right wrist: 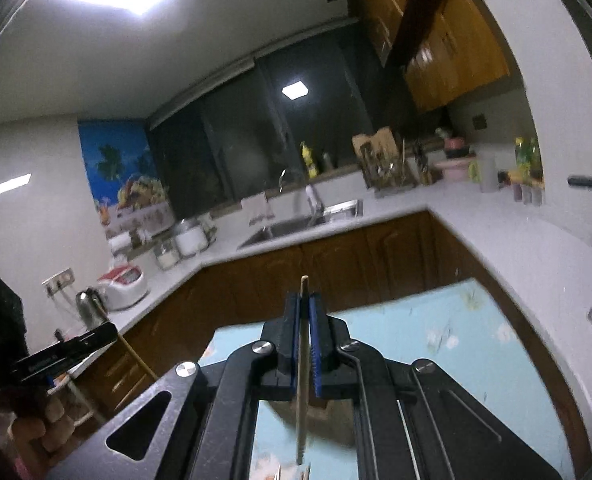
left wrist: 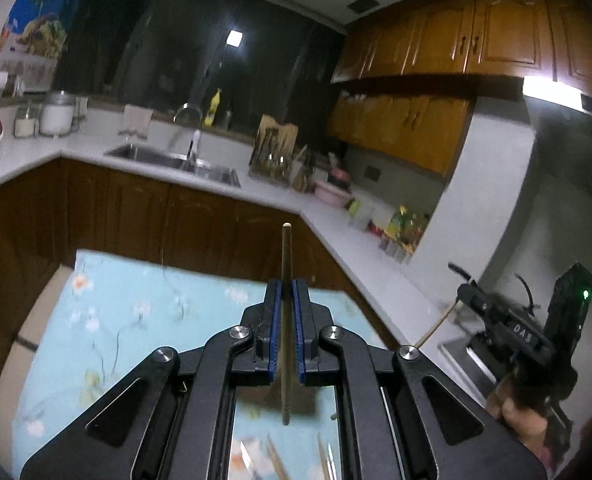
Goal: Organize utensils
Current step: 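Lift the chopsticks upright with both tools and carry them over the holder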
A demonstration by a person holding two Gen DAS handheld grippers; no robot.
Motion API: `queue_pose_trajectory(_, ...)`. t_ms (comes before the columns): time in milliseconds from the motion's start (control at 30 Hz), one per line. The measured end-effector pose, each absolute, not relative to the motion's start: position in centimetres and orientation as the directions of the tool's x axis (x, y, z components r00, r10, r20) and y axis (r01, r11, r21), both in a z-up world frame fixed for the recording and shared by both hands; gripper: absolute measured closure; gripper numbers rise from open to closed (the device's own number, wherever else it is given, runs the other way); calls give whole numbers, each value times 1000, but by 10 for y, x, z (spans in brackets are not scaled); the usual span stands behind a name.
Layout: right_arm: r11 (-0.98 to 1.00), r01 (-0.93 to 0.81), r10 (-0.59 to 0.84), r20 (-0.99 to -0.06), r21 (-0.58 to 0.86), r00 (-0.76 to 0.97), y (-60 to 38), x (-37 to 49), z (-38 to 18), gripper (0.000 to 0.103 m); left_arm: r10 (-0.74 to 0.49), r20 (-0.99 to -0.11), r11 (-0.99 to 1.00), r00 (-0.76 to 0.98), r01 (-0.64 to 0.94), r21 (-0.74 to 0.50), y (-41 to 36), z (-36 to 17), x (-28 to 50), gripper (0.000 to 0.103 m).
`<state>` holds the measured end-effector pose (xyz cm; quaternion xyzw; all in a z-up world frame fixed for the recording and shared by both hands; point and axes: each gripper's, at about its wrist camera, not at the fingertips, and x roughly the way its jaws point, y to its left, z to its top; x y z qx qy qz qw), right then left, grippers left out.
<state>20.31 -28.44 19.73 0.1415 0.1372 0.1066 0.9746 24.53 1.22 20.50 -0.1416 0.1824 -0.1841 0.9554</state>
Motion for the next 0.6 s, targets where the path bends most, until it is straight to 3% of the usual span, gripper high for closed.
queue_pose_trajectory(300, 955, -121, 180, -204, 270, 962, -276, 259, 192, 98, -332, -285, 915, 899, 234, -327, -3, 204, 322, 98)
queue_pose_trajectory(600, 960, -79, 143, -225, 270, 964, -268, 273, 132, 98, -310, -358, 914, 881, 173, -367, -16, 131, 366, 98)
